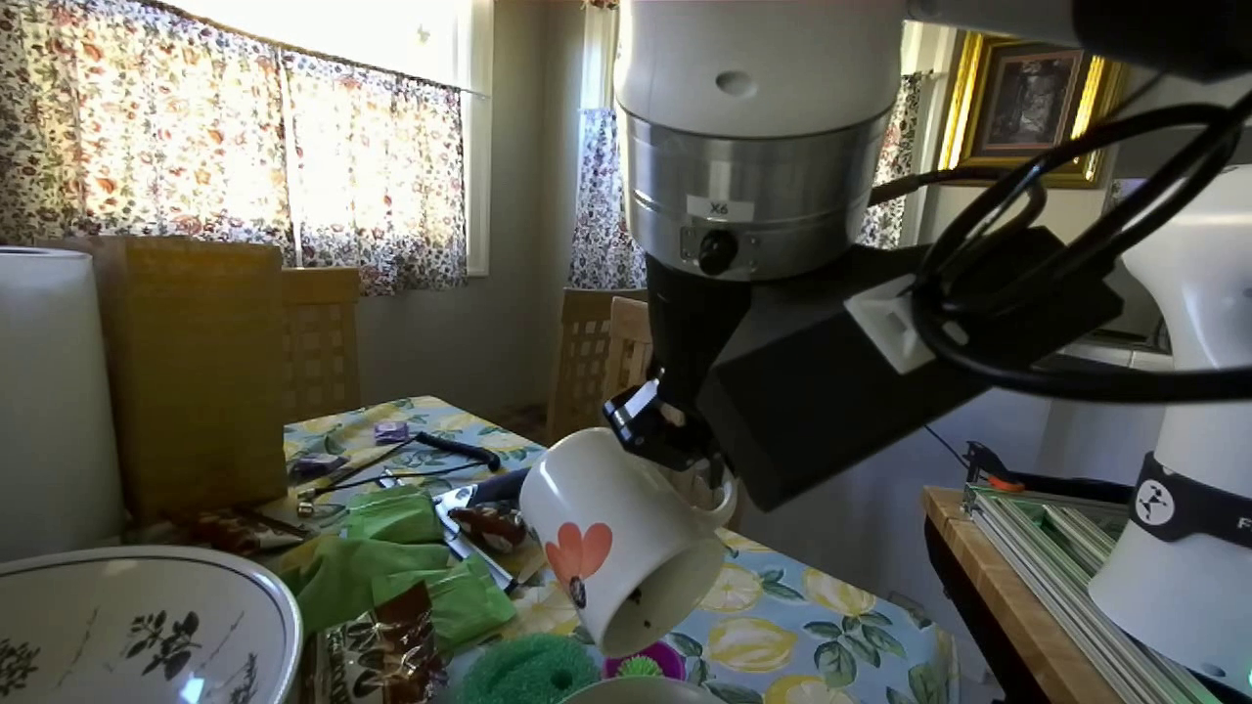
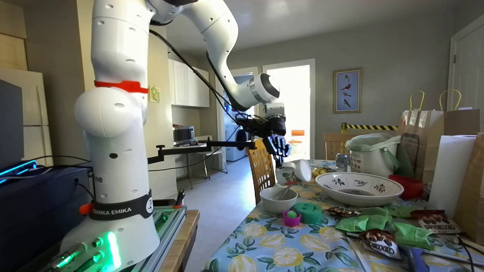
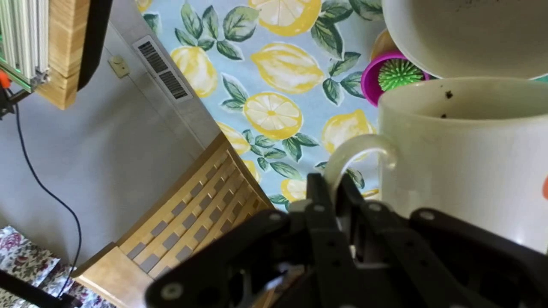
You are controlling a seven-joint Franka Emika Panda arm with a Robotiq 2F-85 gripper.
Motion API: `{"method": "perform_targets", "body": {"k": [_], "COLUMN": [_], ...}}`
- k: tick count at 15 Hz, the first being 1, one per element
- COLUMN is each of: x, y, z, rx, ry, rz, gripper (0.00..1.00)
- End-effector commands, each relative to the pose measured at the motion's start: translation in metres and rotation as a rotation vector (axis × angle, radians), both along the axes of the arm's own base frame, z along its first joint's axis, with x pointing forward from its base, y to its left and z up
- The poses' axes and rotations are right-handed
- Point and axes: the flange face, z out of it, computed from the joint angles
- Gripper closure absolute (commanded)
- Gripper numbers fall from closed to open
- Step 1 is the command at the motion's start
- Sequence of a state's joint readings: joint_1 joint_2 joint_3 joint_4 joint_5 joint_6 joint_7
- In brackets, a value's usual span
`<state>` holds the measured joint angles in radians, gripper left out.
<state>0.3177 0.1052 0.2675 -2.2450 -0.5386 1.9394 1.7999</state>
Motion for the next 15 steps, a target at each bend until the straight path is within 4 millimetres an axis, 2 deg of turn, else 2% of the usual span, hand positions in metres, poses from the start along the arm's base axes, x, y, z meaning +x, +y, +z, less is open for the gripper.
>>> {"method": "perform_targets", "body": {"k": [1, 7, 15], "x": [0.005, 0.000, -0.002], "y": [0.006, 0.014, 0.038], "z": [0.003, 0.002, 0.002], "rx": [-0.013, -0.054, -0.132], "ry": [-0.003, 0.014, 0.018], "rz": [0.015, 0.014, 0.053], "gripper": [0.97, 0.97, 0.97]}}
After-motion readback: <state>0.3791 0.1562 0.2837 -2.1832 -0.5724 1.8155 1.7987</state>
